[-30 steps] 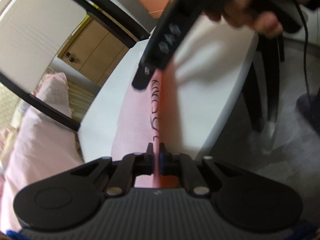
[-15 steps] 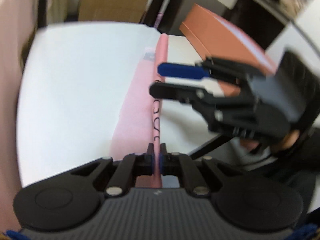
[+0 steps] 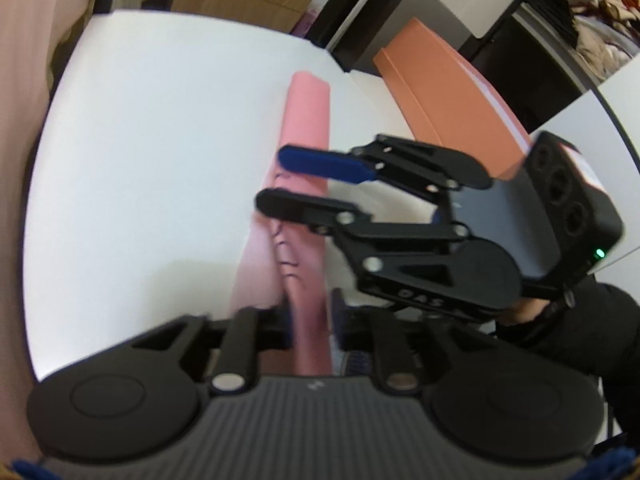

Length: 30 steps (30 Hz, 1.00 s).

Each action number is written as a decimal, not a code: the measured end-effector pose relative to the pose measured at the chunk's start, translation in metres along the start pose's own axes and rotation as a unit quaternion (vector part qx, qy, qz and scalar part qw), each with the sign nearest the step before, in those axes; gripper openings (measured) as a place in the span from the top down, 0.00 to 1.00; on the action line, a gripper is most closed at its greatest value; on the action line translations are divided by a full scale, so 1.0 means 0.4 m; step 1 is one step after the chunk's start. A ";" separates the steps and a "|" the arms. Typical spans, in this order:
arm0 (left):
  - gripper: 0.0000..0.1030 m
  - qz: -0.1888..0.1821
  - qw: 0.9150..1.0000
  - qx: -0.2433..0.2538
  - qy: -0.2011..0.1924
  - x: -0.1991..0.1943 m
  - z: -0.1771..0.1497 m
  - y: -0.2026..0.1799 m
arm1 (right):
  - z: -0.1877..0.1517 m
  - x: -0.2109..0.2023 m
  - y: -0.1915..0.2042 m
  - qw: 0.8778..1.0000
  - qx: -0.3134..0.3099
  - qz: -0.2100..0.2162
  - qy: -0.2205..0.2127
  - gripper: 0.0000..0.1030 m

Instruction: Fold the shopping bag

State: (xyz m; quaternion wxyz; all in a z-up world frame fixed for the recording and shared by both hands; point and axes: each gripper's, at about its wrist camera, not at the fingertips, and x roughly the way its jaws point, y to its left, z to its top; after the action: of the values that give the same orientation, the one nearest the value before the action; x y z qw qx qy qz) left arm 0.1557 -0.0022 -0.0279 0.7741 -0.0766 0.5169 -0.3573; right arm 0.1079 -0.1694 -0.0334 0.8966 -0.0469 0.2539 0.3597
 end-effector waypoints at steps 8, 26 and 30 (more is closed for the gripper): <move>0.39 0.052 0.997 0.057 -0.005 -0.010 -0.001 -0.046 | -0.020 0.008 -0.014 0.999 0.012 -0.021 0.031 0.67; 0.34 0.258 0.861 0.438 0.001 0.108 -0.145 -0.355 | -0.049 -0.074 -0.028 0.996 0.055 -0.020 0.067 0.67; 0.34 0.304 0.807 0.506 0.025 0.183 -0.208 -0.389 | -0.055 -0.094 -0.027 0.995 0.065 -0.010 0.074 0.67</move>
State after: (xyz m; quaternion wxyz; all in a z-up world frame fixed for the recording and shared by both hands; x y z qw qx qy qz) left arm 0.0262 -0.1416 -0.0441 0.7588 0.4961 0.2788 -0.3169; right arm 0.0829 -0.2066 -0.0349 0.8800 -0.0174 0.3424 0.3287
